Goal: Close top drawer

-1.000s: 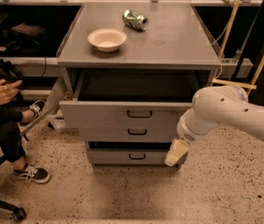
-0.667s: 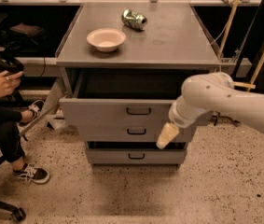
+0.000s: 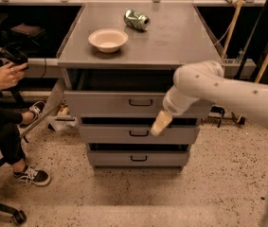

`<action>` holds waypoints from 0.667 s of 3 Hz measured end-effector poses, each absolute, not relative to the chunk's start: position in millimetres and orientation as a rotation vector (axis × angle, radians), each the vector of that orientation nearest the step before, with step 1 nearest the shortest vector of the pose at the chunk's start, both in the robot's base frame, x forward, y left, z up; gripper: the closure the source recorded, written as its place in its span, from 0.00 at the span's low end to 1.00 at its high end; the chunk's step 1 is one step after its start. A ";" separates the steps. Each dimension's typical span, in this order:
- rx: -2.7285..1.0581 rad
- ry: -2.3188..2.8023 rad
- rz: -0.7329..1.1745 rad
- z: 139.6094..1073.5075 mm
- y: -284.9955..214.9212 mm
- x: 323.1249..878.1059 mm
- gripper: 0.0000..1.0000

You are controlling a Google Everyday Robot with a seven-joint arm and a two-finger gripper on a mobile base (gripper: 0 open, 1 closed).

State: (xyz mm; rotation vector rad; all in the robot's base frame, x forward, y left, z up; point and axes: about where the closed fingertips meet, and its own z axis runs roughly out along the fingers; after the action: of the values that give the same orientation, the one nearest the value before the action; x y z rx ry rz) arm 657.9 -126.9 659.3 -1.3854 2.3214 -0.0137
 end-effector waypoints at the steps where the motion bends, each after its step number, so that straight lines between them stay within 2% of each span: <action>1: -1.379 2.321 -0.020 660.3 -125.1 662.4 0.00; 2: -1.365 2.312 -0.037 667.1 -114.2 682.5 0.00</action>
Offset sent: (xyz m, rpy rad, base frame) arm 0.2256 0.1117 0.0716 -0.0191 -0.1831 -0.0862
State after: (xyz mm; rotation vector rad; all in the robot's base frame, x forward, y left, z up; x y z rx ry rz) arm 682.5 -114.2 667.1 -1.3649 2.3123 -0.0372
